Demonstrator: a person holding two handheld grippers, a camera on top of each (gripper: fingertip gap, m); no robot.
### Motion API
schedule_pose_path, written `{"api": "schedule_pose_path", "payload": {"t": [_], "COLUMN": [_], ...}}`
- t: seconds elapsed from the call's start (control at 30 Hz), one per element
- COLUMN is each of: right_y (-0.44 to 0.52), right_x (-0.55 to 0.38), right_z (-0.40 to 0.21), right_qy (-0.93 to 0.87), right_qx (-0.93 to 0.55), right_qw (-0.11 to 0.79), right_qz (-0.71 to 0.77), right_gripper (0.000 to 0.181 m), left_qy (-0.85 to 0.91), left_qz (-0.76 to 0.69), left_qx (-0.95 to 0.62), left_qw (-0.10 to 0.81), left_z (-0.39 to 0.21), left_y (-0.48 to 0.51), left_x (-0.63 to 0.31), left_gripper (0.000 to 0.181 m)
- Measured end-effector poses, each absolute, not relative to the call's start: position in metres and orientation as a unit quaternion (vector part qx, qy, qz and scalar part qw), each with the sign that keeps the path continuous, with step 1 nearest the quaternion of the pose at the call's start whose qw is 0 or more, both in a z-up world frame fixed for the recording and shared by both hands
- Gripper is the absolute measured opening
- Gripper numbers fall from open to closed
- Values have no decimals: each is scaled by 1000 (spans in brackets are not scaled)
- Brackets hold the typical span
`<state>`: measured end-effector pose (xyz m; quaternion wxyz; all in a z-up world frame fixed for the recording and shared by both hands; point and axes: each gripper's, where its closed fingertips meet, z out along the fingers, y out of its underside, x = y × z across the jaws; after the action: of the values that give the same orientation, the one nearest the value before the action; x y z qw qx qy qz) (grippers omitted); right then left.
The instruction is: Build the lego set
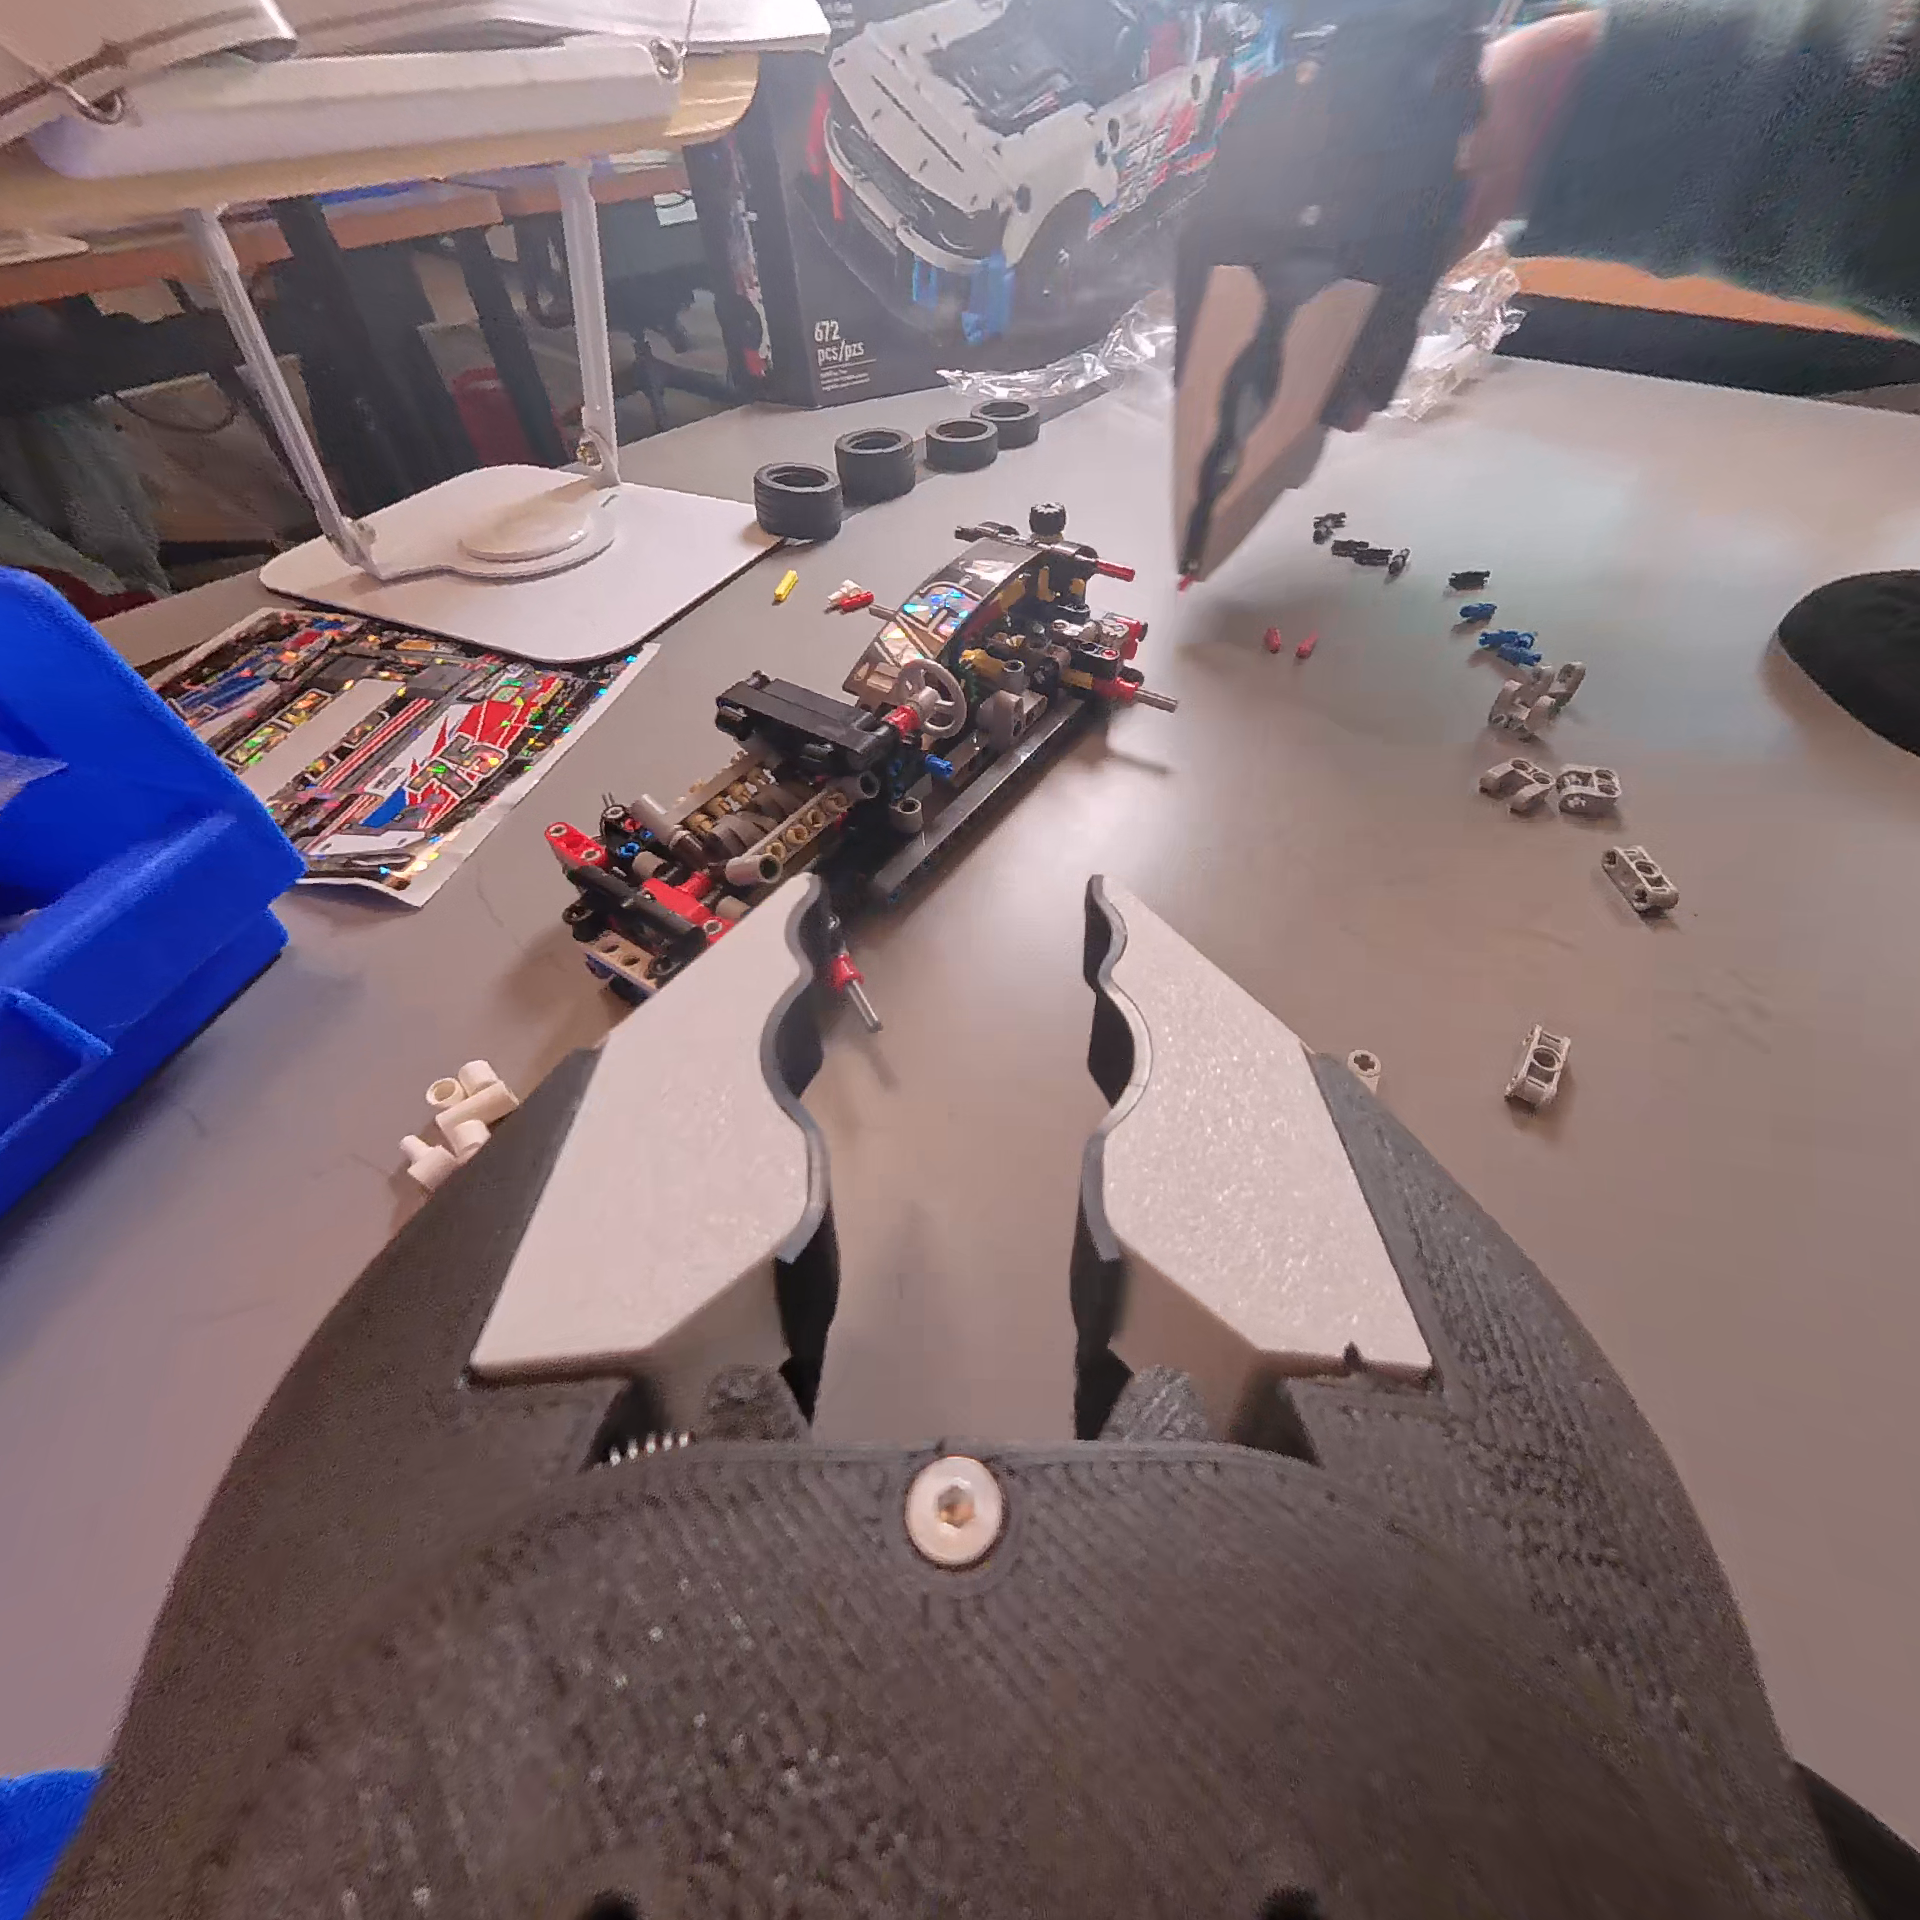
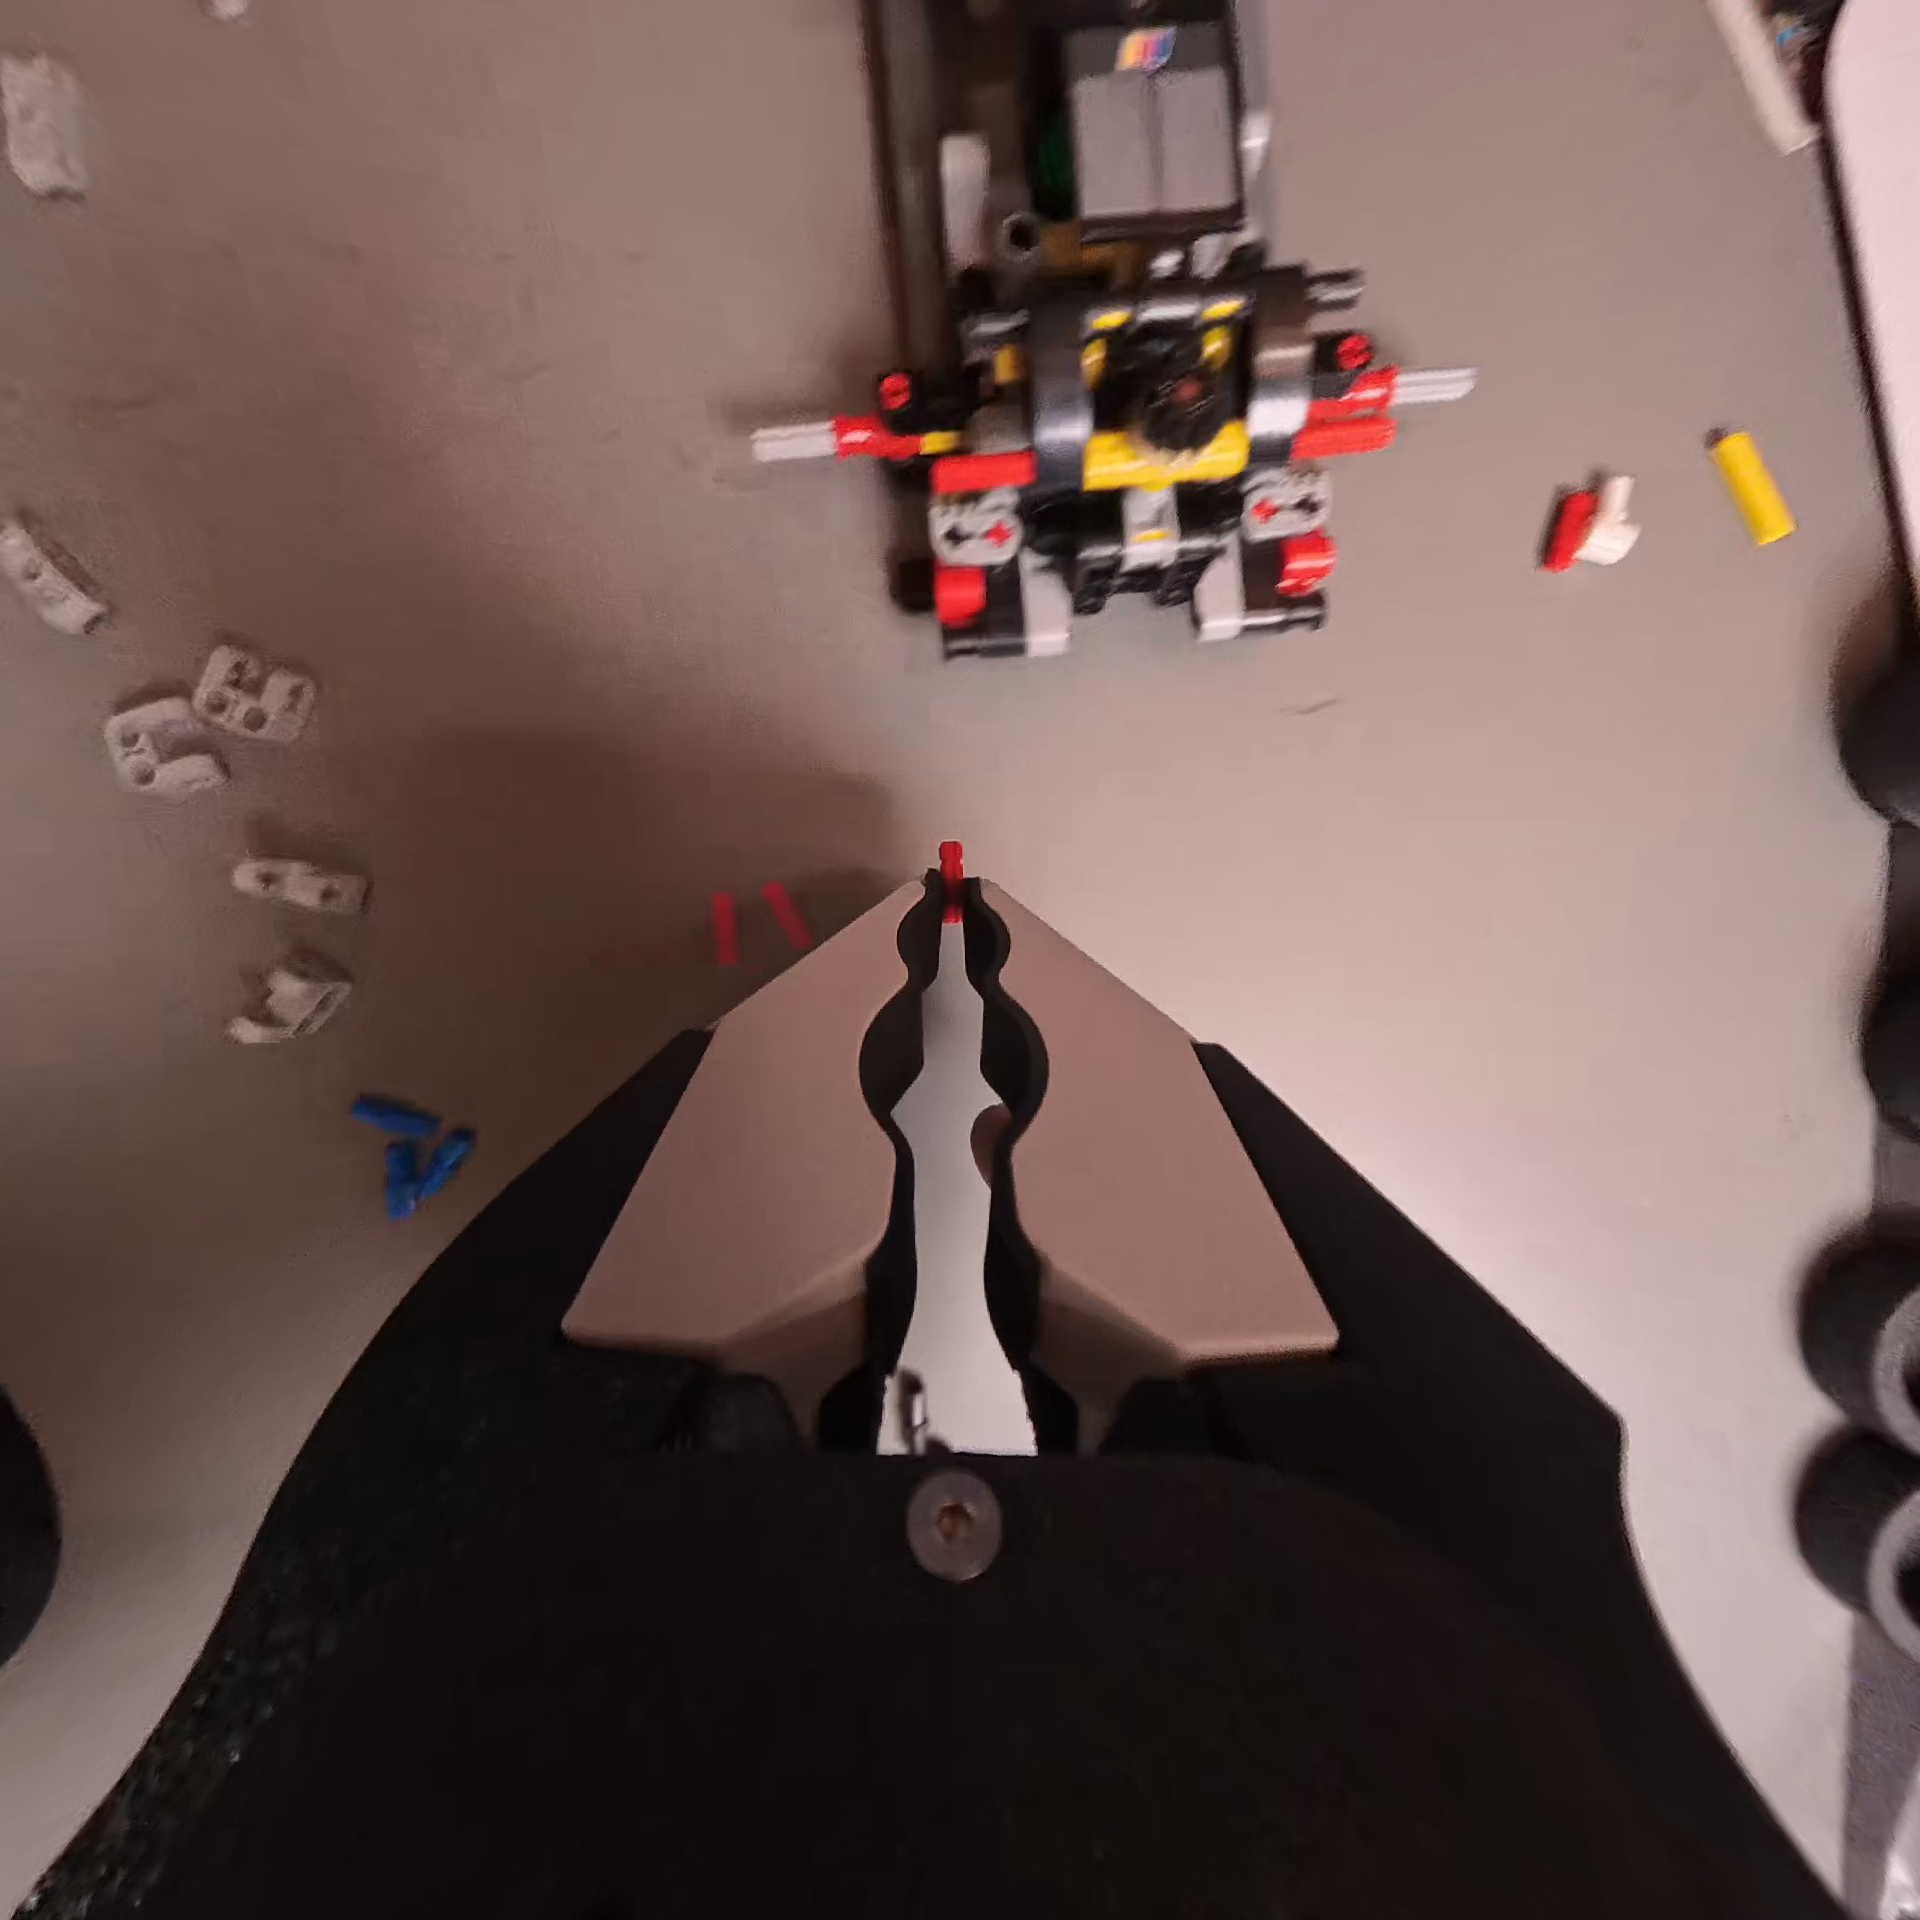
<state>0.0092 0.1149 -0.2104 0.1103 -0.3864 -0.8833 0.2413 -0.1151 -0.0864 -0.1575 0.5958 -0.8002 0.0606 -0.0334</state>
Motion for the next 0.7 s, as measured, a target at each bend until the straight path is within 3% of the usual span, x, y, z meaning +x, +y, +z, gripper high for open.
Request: {"api": "schedule_pose_path", "payload": {"t": [0.17, 0.53, 0.7], "right_y": [107, 101, 122], "right_x": [34, 39, -6], "right_z": [-224, -226, -196], "right_qy": [-888, -900, -878], "right_qx": [-389, -372, -385], "right_qw": [103, 83, 145], "right_qz": [221, 213, 246], "right_gripper": [2, 7, 11], "left_qy": [41, 45, 46], "left_qz": [-30, -21, -25], "left_qx": [-811, -814, -815], "left_qw": [583, 579, 578], "left_z": [-161, -163, -165], "left_y": [-85, -85, -85], "left_x": [-117, -117, -117], "left_gripper": [59, 57, 56]}}
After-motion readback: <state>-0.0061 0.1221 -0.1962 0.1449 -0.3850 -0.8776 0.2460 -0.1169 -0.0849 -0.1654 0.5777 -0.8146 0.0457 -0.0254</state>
